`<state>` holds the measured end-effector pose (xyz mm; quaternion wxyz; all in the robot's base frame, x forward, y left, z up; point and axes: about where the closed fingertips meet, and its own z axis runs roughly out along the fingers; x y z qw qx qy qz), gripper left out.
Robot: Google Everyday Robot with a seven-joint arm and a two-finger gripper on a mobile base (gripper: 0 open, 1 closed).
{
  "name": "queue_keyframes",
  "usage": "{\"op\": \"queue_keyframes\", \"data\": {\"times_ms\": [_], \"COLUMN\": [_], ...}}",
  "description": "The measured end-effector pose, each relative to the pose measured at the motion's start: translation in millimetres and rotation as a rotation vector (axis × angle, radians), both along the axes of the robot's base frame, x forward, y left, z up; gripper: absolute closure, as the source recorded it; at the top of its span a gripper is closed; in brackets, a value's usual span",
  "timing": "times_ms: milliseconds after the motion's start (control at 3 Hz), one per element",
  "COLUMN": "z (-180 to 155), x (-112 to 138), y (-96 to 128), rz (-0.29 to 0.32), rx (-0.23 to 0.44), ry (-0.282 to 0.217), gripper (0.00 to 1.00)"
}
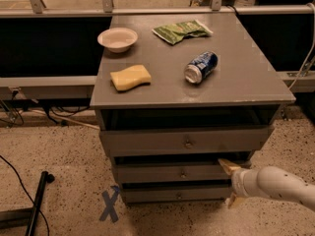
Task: Open middle drawer
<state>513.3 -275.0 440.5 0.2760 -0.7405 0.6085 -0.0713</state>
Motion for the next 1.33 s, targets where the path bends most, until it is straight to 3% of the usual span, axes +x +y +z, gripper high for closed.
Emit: {"op": "queue_keyframes", "data": {"times_ms": [667,1333], "z": [-24,-42], "x": [54,77], "y": [-2,-1], "rz": [-0.049,-0.081], "rx": [0.026,0.032], "ry": [-0.023,0.001], "gripper": [0.0,0.41]}}
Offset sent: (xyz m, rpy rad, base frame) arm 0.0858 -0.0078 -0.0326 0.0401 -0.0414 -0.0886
